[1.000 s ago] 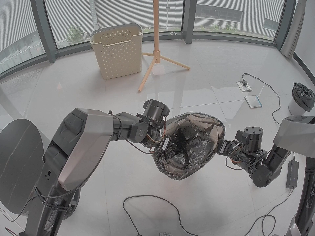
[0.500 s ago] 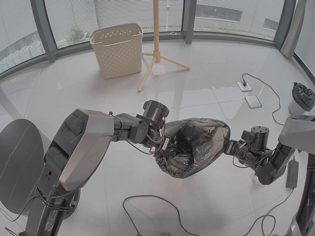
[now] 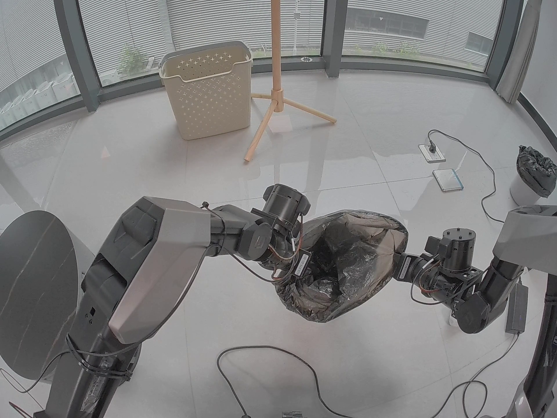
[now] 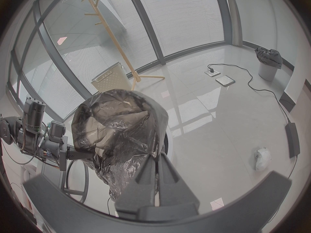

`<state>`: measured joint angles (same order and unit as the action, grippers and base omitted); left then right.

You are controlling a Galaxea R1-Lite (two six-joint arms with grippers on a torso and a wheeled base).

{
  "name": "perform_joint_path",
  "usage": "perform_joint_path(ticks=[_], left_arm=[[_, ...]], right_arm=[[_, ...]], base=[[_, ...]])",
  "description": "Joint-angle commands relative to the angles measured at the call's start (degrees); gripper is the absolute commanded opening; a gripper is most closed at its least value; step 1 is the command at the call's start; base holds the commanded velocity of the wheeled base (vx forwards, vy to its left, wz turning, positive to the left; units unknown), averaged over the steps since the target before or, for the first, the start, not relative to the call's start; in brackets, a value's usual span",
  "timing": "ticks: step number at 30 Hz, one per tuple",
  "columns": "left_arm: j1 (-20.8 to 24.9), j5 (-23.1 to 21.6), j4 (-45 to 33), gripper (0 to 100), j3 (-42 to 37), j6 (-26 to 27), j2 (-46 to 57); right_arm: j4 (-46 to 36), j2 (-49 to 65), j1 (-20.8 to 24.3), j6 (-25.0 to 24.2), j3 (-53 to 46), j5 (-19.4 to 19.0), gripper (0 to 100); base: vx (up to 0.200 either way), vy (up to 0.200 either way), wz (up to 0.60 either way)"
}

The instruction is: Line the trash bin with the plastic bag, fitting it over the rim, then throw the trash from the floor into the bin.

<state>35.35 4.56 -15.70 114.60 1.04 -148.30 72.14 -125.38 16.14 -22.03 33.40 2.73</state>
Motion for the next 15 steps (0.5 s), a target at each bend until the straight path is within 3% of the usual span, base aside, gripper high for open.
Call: perform_joint_path(ticks=[1, 9, 12, 15], left_arm=[[0.2, 0.0, 0.1, 0, 0.0, -0.2, 0.0], [0.2, 0.8, -1.3, 0, 0.0, -0.1, 2.3], [0.2, -0.2, -3.9, 0, 0.0, 0.2, 3.4], [0.2, -0.2, -5.7, 0, 0.0, 0.1, 3.9]], right_arm=[[0.0, -0.2, 0.1, 0.1, -0.1, 0.0, 0], [0.0, -1.0, 0.0, -0.2, -0.1, 0.2, 0], [0.0, -1.0, 0.1, -0.1, 0.0, 0.2, 0], [0.0, -1.0, 0.2, -0.1, 0.2, 0.2, 0]], base=[[0.0, 0.0, 0.0], [0.0, 0.0, 0.0], [0.0, -0.2, 0.0], [0.2, 0.0, 0.0]])
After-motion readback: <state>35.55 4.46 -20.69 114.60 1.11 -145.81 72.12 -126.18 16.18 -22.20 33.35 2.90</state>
